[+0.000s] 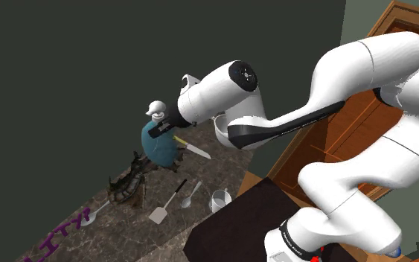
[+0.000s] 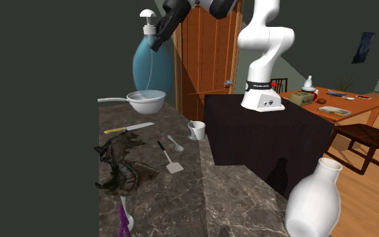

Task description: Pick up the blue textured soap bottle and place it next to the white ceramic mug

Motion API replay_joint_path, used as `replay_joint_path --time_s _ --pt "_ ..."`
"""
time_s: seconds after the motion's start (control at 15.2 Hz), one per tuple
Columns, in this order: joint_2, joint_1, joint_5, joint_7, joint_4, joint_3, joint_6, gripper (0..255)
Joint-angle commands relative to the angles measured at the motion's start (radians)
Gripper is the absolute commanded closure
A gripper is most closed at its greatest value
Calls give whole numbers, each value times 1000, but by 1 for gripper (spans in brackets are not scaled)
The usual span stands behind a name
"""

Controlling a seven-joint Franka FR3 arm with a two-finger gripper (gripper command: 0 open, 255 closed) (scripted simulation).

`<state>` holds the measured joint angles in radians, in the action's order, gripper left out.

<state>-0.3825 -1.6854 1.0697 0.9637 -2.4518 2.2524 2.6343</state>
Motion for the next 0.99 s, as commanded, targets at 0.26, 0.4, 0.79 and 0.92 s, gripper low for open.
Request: replay_joint_path --time_s 0.26,0.4,0.79,0.92 --pt "-234 -165 115 -68 -154 27 -56 255" --pt "-310 -220 132 -114 -198 27 -76 255" --pt "-531 -391 145 -305 -308 1 -140 255" --pt "-601 -449 140 -382 -336 -15 -164 255"
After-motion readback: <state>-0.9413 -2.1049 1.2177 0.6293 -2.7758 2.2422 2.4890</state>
